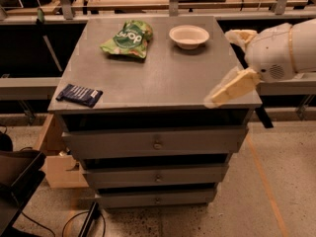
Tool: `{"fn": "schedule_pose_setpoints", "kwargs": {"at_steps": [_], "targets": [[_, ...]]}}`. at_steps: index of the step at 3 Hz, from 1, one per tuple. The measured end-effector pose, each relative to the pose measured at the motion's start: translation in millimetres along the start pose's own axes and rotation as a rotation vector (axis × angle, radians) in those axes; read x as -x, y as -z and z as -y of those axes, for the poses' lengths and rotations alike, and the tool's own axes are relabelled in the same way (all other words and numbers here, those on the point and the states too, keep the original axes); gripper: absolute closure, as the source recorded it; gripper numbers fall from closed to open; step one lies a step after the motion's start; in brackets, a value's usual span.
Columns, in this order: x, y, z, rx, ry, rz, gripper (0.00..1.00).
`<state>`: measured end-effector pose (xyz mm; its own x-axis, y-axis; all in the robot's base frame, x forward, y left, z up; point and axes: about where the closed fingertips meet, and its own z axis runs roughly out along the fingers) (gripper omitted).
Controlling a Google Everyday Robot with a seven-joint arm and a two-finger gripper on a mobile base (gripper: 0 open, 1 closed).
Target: Pick rxbar blueberry
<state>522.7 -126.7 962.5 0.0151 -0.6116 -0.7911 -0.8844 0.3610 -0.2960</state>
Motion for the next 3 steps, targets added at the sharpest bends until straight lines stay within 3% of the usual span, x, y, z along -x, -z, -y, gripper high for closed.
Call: {"fn": "schedule_pose_setpoints", "kwargs": {"at_steps": [1,2,3], "targets": [[40.0,-18.8,-8.3,-0.019,-0.013,0.202,0.00],[63.5,-22.6,-14.3,-0.008,-0.011,0.262,0.00],[65.0,-26.4,-15.1,-0.006,-0.011,0.266,0.00]]}}
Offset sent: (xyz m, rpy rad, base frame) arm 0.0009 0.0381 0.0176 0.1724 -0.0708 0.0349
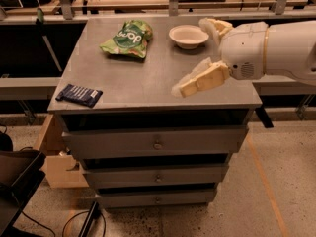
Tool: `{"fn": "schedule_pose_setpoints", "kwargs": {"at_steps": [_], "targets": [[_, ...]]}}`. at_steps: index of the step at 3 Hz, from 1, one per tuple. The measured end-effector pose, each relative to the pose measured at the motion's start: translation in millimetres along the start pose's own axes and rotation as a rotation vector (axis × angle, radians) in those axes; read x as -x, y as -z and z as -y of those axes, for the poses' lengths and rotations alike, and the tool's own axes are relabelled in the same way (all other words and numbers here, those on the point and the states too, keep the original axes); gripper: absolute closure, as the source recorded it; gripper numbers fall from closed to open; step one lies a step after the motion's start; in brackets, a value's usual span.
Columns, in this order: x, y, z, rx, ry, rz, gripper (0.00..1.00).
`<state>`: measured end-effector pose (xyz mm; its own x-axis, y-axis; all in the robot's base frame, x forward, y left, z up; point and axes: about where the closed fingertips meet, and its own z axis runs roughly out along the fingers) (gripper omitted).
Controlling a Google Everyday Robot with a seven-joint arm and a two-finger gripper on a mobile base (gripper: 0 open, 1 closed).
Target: Pick rxbar blueberry
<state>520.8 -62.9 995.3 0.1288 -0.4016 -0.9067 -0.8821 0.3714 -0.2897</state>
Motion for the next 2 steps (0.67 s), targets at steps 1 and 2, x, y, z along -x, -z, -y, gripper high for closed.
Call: {"fn": "schedule_pose_setpoints", "kwargs": {"at_steps": [1,2], "targets": [[-3.3,-54.3,-4.0,0.050,-0.018,0.053,0.00],[-7.4,-135.1,-9.5,0.119,-0.050,0.140,0.00]]}}
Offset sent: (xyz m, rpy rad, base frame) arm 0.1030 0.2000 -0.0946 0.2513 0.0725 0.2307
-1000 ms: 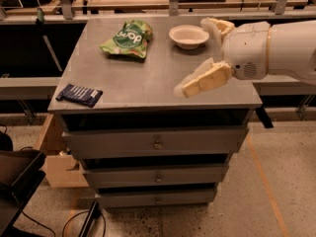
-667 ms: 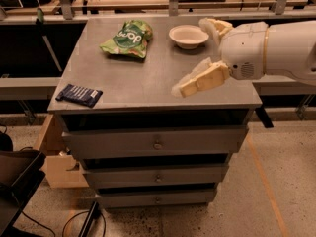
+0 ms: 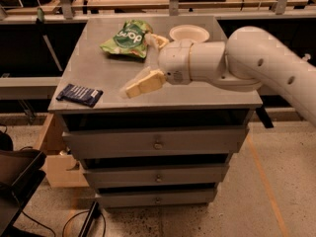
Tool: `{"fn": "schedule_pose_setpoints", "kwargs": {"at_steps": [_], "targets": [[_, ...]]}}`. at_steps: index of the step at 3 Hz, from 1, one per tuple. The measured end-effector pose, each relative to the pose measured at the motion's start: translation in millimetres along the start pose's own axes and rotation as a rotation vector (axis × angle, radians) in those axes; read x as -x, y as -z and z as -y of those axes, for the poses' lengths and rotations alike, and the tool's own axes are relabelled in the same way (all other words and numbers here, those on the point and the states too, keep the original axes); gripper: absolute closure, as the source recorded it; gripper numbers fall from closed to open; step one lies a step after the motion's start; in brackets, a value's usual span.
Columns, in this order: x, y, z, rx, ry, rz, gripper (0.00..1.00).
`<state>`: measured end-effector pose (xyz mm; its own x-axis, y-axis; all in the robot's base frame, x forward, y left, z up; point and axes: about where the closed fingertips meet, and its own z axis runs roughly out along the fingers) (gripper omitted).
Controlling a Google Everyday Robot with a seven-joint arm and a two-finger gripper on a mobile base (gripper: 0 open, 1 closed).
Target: Pick rxbar blueberry
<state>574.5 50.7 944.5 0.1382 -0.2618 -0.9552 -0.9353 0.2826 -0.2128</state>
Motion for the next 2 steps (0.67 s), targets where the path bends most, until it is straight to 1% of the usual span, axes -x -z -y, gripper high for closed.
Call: {"fn": "schedule_pose_setpoints", "kwargs": {"at_steps": [1,2], "targets": [[-18.7,-67.9,3.1,0.042,-0.025,0.031,0.00],[-36.5,-111.2,0.4,0.062,-0.036,0.003,0.00]]}}
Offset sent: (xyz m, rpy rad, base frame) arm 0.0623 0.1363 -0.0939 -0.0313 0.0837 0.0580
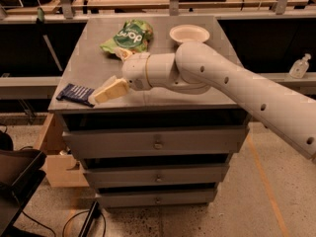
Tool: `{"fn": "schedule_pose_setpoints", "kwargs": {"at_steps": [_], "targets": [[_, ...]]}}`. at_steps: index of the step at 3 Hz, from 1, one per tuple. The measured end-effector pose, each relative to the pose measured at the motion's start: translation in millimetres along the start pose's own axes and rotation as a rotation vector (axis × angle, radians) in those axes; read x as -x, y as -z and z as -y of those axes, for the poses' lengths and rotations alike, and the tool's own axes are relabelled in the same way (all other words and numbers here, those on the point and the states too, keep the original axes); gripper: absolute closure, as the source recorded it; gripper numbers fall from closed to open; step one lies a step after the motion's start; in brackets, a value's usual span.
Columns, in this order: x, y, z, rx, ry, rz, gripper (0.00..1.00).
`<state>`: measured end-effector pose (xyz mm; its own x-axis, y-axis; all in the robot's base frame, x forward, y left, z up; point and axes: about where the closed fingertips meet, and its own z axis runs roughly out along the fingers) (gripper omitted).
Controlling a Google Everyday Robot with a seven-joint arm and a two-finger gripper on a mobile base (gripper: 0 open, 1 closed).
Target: Pick rxbar blueberry
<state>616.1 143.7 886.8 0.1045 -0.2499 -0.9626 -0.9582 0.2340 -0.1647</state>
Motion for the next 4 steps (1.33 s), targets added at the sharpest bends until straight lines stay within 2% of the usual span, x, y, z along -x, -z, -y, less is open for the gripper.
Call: {"fn": "schedule_pose_setpoints", "kwargs": {"at_steps": [1,2,4], "targets": [[-16.2,-31.3,-7.3,0.025,-0.025,-0.011,0.00],[-21.0,-49.2,-16.5,0.042,-0.035,-0.027,0.00],[-26.8,-65.9,-23.1,0.054,-0.075,-0.050,0.00]]}}
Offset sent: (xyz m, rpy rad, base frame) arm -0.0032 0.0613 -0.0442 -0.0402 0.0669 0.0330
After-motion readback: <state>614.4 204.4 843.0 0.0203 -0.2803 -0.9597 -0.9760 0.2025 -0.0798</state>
